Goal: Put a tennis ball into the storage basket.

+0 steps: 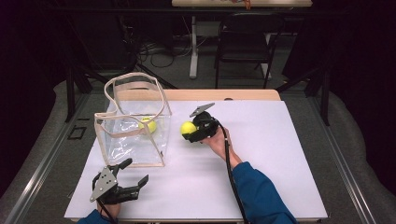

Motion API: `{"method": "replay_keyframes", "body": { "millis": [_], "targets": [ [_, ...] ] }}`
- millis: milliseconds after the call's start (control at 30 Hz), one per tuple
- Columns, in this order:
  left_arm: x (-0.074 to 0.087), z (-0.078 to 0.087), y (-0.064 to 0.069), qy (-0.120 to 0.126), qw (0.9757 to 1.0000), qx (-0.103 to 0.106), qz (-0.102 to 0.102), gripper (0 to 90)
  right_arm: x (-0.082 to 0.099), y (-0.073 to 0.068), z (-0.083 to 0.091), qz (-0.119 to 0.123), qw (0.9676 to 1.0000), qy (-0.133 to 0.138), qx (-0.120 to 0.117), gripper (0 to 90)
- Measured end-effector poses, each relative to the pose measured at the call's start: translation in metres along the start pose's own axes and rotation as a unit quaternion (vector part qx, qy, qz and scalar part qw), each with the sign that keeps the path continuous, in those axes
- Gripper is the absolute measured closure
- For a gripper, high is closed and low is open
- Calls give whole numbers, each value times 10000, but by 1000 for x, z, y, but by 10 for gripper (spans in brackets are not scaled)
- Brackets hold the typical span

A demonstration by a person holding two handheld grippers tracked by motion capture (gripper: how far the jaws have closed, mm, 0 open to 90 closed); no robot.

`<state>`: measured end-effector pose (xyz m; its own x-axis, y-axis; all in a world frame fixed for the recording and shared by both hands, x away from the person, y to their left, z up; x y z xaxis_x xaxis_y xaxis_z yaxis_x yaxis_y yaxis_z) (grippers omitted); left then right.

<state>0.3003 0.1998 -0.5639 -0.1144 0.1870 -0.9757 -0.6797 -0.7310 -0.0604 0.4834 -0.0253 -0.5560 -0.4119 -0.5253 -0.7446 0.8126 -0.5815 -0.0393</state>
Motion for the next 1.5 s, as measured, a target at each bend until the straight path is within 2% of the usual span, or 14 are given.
{"method": "replay_keyframes", "body": {
  "millis": [633,900,933,1000,1500],
  "targets": [
    [0,1,0,17,10000,-4,-10,159,-4,-5,9,167,9999,14,-1,267],
    [-1,3,1,77,10000,21,30,159,-6,-6,11,154,9999,36,2,267],
    [-1,3,1,77,10000,21,30,159,-11,-7,18,181,9997,138,35,267],
    [-1,2,1,69,10000,8,23,159,-15,-7,22,194,9995,229,32,267],
    [-2,3,0,97,9999,-11,24,159,-27,-10,37,274,9988,405,87,268]
  ]
}}
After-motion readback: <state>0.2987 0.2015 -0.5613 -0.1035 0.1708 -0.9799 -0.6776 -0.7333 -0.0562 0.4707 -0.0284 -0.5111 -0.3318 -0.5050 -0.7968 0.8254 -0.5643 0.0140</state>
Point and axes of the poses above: each handheld gripper's, and its own axes: z roughly backward along the jaws, x roughly out of its underside, y roughly to its right, the point moved 7 cm from there along -z, roughly forward along the jaws, and after that the axes turned 1 degree about y, right-handed, at the moved point
